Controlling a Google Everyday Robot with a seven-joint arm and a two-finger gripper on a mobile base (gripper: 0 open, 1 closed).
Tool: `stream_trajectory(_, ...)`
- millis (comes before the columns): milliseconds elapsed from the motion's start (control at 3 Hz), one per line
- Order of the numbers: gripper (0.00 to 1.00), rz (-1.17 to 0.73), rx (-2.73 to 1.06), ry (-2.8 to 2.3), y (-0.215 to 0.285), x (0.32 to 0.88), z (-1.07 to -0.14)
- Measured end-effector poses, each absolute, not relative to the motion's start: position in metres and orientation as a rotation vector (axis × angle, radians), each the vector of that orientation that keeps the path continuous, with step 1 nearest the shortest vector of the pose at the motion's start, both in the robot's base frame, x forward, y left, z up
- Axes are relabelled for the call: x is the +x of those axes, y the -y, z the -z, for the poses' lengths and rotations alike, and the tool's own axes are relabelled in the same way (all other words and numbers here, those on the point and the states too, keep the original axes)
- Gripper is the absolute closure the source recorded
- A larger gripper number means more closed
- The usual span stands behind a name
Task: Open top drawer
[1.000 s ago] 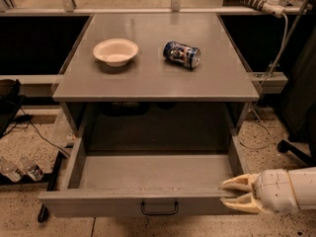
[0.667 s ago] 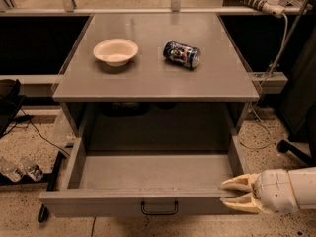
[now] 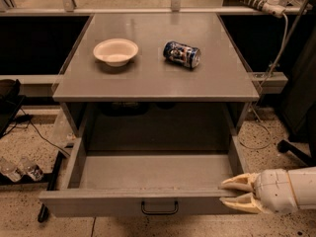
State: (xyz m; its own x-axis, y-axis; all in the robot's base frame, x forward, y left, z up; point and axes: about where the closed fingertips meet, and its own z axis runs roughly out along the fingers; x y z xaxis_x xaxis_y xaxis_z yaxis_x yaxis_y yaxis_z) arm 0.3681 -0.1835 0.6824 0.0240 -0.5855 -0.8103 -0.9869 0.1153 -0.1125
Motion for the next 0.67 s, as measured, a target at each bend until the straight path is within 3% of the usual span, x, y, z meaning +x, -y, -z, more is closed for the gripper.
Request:
stream_trajectory(333,0.11,-0.684,-1.559,-1.652,0.1835,0.3681,-0.6824)
stream_trajectory(667,0.00,-0.684,-1.559,-1.652,0.1835,0.3681,-0.6824)
